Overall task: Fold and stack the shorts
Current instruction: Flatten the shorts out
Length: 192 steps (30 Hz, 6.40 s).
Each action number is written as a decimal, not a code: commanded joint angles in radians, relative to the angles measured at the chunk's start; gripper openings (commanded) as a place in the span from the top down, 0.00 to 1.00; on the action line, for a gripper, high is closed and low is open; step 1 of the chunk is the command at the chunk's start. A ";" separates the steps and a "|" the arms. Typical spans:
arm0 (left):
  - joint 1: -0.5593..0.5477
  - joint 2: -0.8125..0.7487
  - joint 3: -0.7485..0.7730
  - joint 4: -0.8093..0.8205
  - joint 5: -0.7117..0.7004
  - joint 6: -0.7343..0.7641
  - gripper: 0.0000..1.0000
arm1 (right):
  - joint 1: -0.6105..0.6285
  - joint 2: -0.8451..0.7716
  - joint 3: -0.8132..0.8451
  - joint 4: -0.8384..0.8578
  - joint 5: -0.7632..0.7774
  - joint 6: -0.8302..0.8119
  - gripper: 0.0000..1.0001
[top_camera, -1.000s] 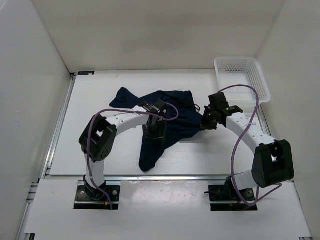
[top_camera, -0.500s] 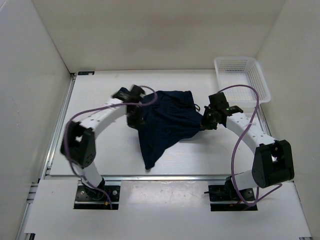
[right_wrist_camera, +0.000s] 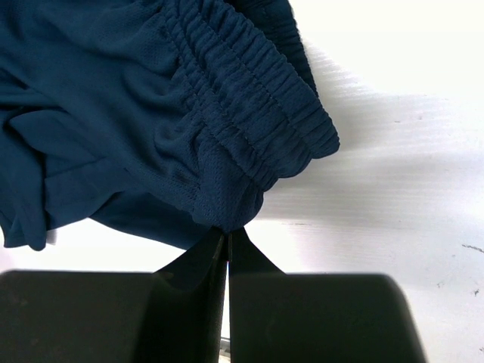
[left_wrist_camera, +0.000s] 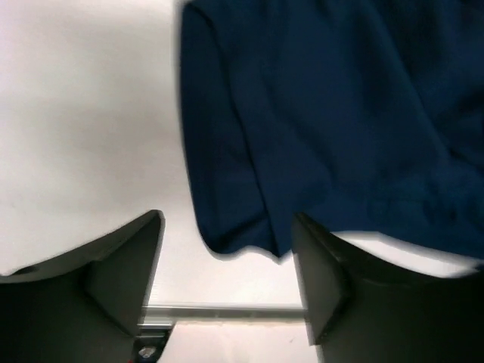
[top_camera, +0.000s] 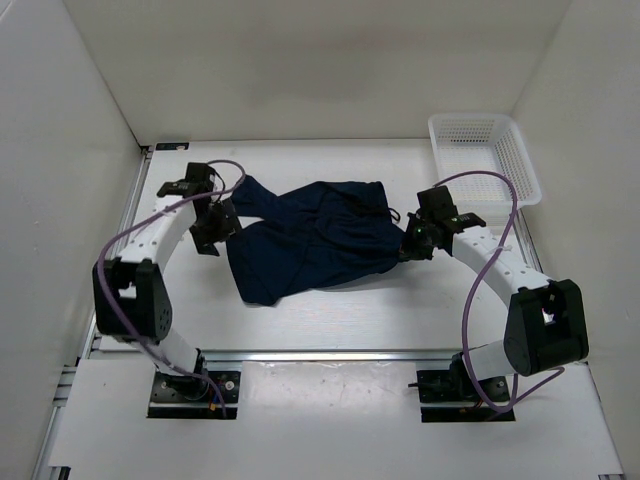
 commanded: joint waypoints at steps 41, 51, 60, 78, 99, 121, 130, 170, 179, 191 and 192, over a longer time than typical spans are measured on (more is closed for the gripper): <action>-0.073 -0.088 -0.045 0.018 -0.125 -0.042 0.90 | 0.013 -0.031 -0.019 0.016 -0.022 -0.023 1.00; 0.053 -0.005 -0.012 0.038 0.016 0.017 0.31 | 0.013 -0.031 -0.068 0.027 -0.022 -0.023 1.00; -0.067 -0.140 -0.158 0.062 0.057 -0.055 0.35 | 0.023 -0.031 -0.097 0.045 -0.022 -0.023 1.00; -0.147 0.145 -0.098 0.133 -0.115 -0.086 0.43 | 0.023 -0.010 -0.088 0.045 -0.032 -0.023 1.00; -0.104 0.004 0.165 -0.040 -0.116 0.003 0.90 | 0.023 0.064 0.083 0.004 -0.012 -0.034 1.00; 0.022 -0.436 -0.047 0.050 0.108 -0.084 0.88 | 0.026 -0.381 -0.138 0.026 0.166 0.046 0.85; -0.002 -0.522 -0.454 0.107 0.174 -0.187 0.18 | 0.035 -0.658 -0.396 -0.128 0.186 0.238 0.19; -0.019 -0.165 -0.130 0.117 0.097 -0.261 0.89 | -0.094 0.133 0.232 0.114 -0.065 0.212 1.00; 0.044 -0.098 0.571 -0.131 0.068 -0.177 0.89 | -0.094 0.026 0.546 0.062 0.031 0.063 1.00; -0.061 -0.494 -0.449 0.144 0.168 -0.309 0.89 | -0.076 -0.457 -0.371 0.100 0.022 0.218 0.49; -0.061 -0.505 -0.469 0.154 0.159 -0.309 0.89 | -0.076 -0.474 -0.417 0.091 0.010 0.241 0.40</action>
